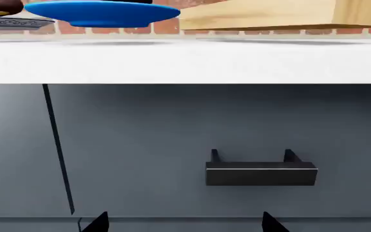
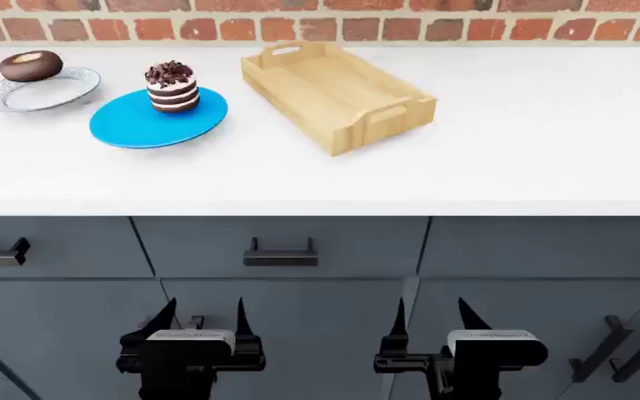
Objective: Move the dessert items from the plate to the tray.
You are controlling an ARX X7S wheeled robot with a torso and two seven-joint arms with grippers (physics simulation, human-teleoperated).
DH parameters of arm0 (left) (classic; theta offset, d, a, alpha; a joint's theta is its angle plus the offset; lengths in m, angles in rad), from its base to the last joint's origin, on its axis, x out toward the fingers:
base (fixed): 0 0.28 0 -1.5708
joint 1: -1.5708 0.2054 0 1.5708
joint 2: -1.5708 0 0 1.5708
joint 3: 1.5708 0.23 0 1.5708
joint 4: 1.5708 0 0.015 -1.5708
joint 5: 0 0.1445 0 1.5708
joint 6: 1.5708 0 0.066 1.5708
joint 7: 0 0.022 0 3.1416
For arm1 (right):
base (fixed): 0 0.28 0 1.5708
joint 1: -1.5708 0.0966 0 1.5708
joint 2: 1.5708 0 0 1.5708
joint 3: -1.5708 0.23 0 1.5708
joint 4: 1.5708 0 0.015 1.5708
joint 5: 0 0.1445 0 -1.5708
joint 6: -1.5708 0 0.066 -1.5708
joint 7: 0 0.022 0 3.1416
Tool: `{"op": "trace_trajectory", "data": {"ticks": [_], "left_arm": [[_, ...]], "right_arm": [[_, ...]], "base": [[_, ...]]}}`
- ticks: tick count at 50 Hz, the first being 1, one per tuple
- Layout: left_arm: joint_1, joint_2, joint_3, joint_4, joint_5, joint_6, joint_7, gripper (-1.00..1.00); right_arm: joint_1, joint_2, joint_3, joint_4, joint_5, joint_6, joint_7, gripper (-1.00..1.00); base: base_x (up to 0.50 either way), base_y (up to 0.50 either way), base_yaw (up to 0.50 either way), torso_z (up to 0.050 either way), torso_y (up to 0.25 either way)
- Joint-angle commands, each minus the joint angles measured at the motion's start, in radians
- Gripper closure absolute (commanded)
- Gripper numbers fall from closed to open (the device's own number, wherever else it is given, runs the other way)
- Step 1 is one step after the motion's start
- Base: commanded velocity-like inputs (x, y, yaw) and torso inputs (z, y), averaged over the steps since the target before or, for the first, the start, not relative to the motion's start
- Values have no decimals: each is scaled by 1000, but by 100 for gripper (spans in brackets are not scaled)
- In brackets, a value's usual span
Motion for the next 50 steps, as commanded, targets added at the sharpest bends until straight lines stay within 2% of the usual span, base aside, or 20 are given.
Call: {"op": "trace_trajectory", "data": {"ticks": [1,14,50], "left_arm": [[-1,-15,16,2,-21,-1,-19,-100],[16,-51,50,46,-121,-5,-32,-100],[23,-103,108,126,-145,-64,-104,-100]], "right_arm": [[0,16,-22,-1,14,-1,19,-100],[-15,51,-71,-73,33,25,69,-100],[-15,104,-129,-115,47,31,140,-100]], "base": [[0,0,0,0,0],[0,0,0,0,0],[0,0,0,50,0]]}}
